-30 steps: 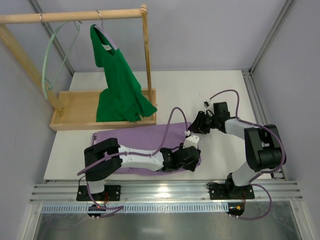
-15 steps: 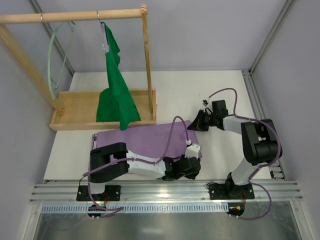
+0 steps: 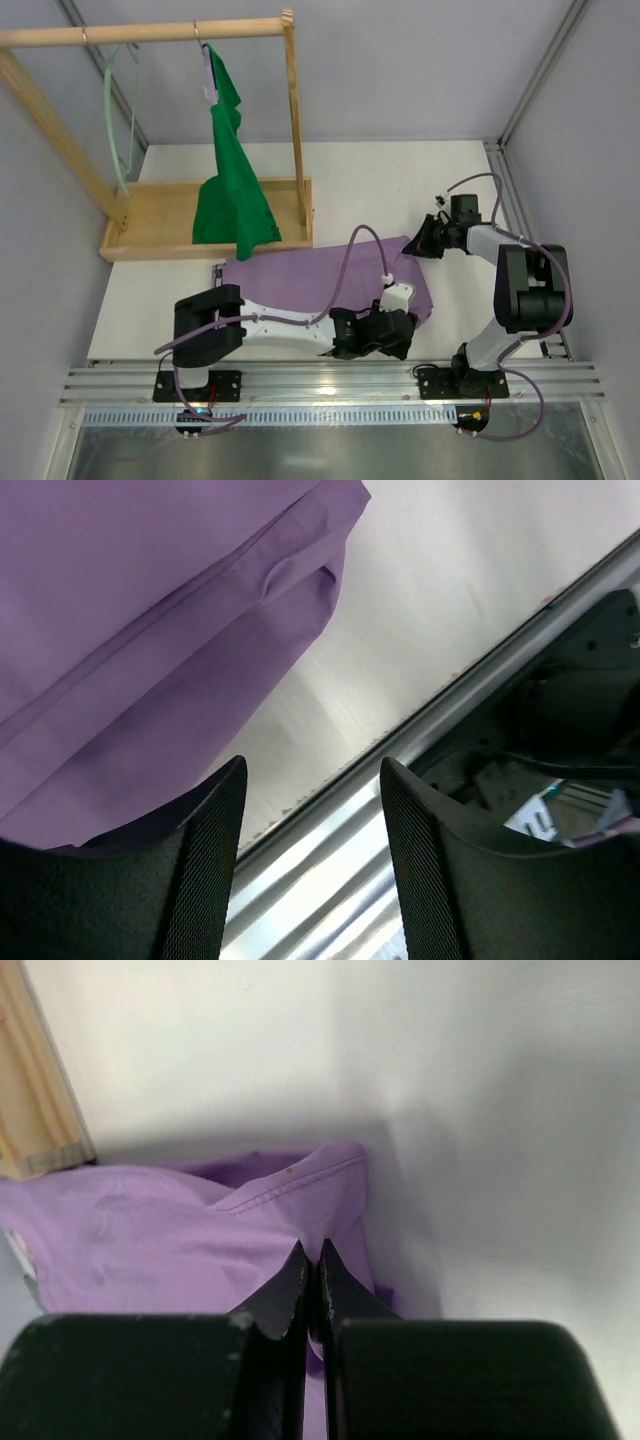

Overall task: Place the trousers on the hanger
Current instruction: Fold the trousers, then grab a hanger with the left arm

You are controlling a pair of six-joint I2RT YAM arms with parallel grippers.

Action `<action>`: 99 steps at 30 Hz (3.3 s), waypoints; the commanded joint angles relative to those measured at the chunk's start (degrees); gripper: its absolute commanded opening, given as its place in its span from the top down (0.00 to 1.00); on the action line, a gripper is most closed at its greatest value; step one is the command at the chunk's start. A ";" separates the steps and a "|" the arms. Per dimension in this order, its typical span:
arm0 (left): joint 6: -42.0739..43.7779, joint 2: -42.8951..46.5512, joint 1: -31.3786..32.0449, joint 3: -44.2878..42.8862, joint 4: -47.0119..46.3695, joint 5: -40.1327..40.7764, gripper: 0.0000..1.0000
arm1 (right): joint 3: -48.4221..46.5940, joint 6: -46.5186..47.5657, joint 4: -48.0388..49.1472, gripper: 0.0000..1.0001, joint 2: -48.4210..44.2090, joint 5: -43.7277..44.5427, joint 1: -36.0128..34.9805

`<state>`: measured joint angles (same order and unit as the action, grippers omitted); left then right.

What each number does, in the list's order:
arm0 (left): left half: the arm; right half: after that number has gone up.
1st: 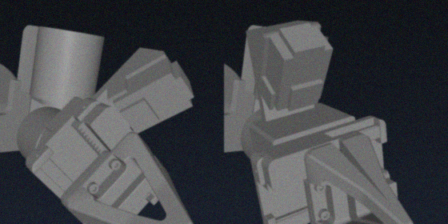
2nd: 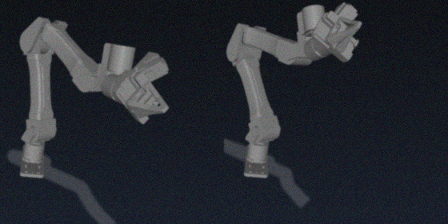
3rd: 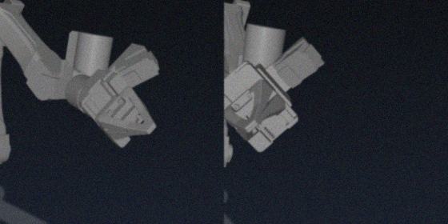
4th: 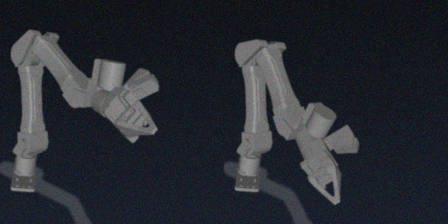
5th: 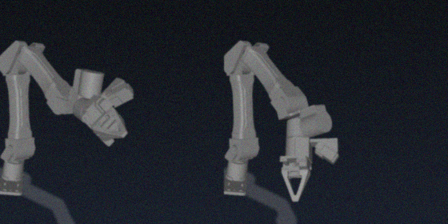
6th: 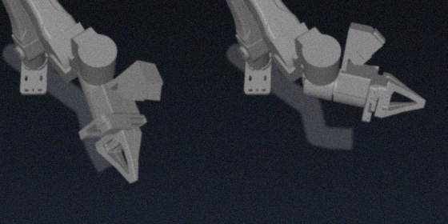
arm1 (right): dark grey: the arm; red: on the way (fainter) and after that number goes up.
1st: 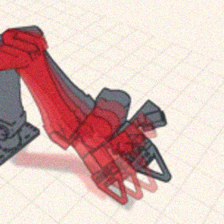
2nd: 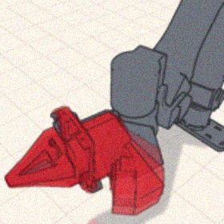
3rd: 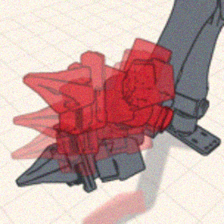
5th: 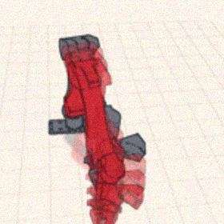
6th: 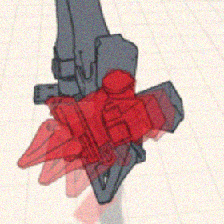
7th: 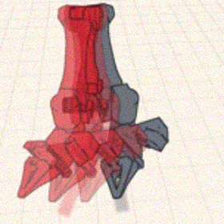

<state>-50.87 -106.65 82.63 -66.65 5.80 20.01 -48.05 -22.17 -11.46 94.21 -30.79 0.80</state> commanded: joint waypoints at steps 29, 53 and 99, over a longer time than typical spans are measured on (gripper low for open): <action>-12.13 28.44 -35.61 19.28 34.62 -1.21 0.55 | 1.19 -4.71 -18.25 0.51 -19.93 11.63 0.96; -3.54 49.68 -33.76 1.54 43.86 -0.84 0.40 | 0.51 -7.09 -23.69 0.45 -42.01 13.56 -9.67; 40.55 40.72 -31.56 -39.28 17.32 56.88 0.39 | -2.31 -6.39 -27.65 0.43 -44.73 14.70 -15.12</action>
<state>-24.99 -70.30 52.16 -108.90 44.07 61.32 -49.67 -29.65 -39.07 50.11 -16.14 -13.80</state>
